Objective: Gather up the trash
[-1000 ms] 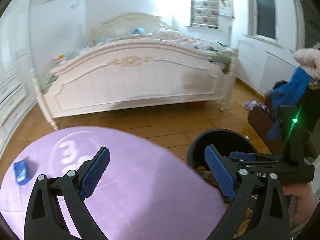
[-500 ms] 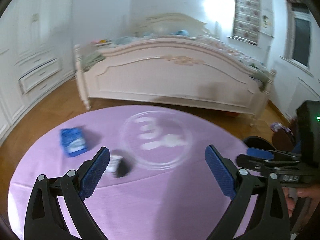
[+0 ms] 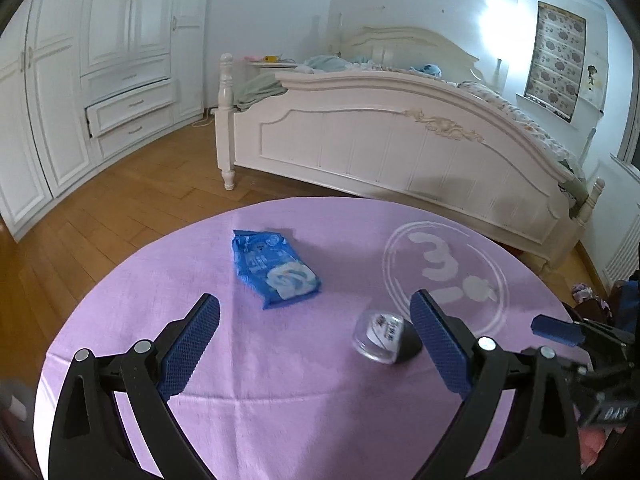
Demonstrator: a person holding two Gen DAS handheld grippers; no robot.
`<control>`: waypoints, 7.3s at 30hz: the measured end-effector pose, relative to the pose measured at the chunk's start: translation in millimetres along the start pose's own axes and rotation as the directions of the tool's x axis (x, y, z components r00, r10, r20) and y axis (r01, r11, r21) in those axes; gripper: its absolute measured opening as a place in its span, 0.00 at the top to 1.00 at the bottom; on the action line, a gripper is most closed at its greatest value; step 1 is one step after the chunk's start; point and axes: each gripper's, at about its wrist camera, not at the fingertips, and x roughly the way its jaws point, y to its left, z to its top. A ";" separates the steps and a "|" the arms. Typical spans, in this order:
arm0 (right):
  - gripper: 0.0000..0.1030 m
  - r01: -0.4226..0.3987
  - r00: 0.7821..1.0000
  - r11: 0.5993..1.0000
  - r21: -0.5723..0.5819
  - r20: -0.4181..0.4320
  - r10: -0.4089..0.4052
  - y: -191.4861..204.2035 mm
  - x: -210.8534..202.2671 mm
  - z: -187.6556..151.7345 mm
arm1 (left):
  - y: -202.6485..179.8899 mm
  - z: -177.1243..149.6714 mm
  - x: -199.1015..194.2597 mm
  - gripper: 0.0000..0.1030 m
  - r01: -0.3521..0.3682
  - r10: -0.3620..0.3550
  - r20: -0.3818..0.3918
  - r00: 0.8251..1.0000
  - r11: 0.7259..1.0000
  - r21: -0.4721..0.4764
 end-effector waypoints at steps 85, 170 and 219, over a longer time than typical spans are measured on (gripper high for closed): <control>0.60 0.102 0.941 0.832 0.546 0.219 -0.258 -273.2 -167.1 -128.3 | -336.7 -43.6 4.0 0.59 0.531 -0.462 -0.262 0.847 0.752 0.391; 0.05 0.225 0.912 0.959 0.171 0.309 -0.269 -40.3 -95.4 -47.5 | -87.4 -42.2 -77.5 0.05 0.073 -0.093 0.162 0.982 0.989 0.126; 0.05 0.372 0.744 0.924 0.083 0.569 -0.351 34.1 -73.6 -62.8 | -4.5 -73.0 -100.3 0.05 -0.063 0.063 0.199 0.978 0.998 -0.006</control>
